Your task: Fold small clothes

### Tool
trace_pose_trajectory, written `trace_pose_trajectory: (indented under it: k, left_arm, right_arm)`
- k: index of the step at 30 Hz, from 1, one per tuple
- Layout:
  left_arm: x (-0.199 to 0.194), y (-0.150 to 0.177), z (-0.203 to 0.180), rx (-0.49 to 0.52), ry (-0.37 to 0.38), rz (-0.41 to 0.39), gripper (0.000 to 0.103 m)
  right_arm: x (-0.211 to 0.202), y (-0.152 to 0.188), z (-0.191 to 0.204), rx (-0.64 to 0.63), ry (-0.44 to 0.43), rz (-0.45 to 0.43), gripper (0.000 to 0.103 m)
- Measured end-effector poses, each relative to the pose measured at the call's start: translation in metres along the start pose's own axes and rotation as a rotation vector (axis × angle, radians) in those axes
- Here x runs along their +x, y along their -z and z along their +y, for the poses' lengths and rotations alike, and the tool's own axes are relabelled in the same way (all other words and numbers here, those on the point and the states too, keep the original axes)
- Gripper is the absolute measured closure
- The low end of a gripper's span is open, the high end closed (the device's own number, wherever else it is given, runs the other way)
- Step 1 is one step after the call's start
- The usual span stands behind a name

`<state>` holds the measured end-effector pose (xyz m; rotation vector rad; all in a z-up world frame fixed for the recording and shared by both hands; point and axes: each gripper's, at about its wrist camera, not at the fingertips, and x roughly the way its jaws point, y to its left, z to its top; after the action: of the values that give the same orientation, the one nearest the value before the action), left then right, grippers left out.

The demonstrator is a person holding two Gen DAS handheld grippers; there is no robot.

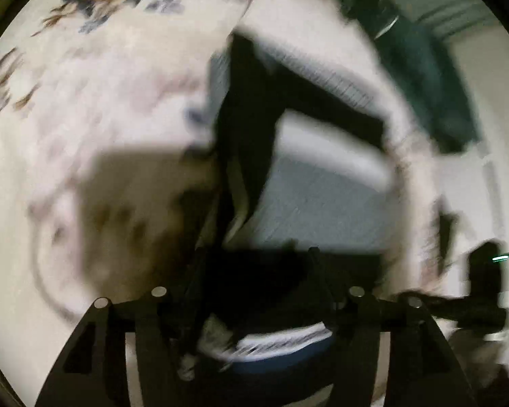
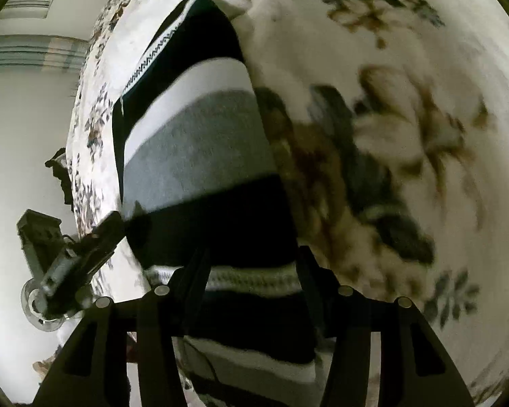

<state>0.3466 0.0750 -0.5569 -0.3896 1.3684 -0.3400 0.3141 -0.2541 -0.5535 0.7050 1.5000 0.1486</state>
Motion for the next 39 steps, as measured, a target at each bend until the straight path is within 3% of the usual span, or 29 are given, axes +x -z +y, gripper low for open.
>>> trace_pose_trajectory:
  k: [5, 8, 15, 19, 24, 31, 32, 33, 34, 35, 36, 39]
  left_arm:
    - [-0.034, 0.056, -0.010, -0.050, 0.051, -0.029, 0.047]
    - [-0.058, 0.102, -0.008, -0.070, 0.040, -0.016, 0.037]
    - [-0.075, 0.195, 0.040, -0.119, -0.107, 0.114, 0.033]
    - [-0.060, 0.236, 0.066, -0.169, -0.084, 0.182, 0.033]
    - [-0.037, 0.261, 0.072, -0.240, 0.043, 0.213, 0.033]
    - [-0.031, 0.265, 0.056, -0.220, 0.034, 0.178, 0.033]
    - [-0.032, 0.266, 0.052, -0.210, 0.028, 0.176, 0.038]
    - [-0.033, 0.269, 0.048, -0.189, 0.016, 0.182, 0.062]
    - [-0.034, 0.270, 0.043, -0.170, -0.001, 0.189, 0.076]
    - [-0.032, 0.273, 0.039, -0.169, 0.001, 0.193, 0.088]
    - [-0.033, 0.274, 0.034, -0.180, 0.013, 0.189, 0.090]
    - [-0.050, 0.276, 0.041, -0.246, 0.107, 0.165, 0.092]
  right_arm:
    - [-0.009, 0.054, -0.036, 0.048, -0.036, 0.076, 0.049]
    - [-0.001, 0.099, -0.052, 0.054, -0.040, 0.159, 0.049]
    - [0.043, 0.195, -0.079, 0.126, -0.073, 0.343, 0.049]
    - [0.072, 0.228, -0.088, 0.144, -0.086, 0.391, 0.049]
    - [0.098, 0.248, -0.090, 0.175, -0.156, 0.427, 0.049]
    - [0.118, 0.253, -0.073, 0.179, -0.146, 0.437, 0.049]
    - [0.120, 0.253, -0.069, 0.173, -0.136, 0.434, 0.049]
    - [0.120, 0.255, -0.066, 0.157, -0.135, 0.425, 0.052]
    - [0.120, 0.256, -0.062, 0.145, -0.135, 0.415, 0.060]
    - [0.118, 0.258, -0.058, 0.133, -0.133, 0.406, 0.081]
    - [0.115, 0.257, -0.056, 0.134, -0.146, 0.398, 0.087]
    - [0.099, 0.255, -0.049, 0.133, -0.185, 0.359, 0.089]
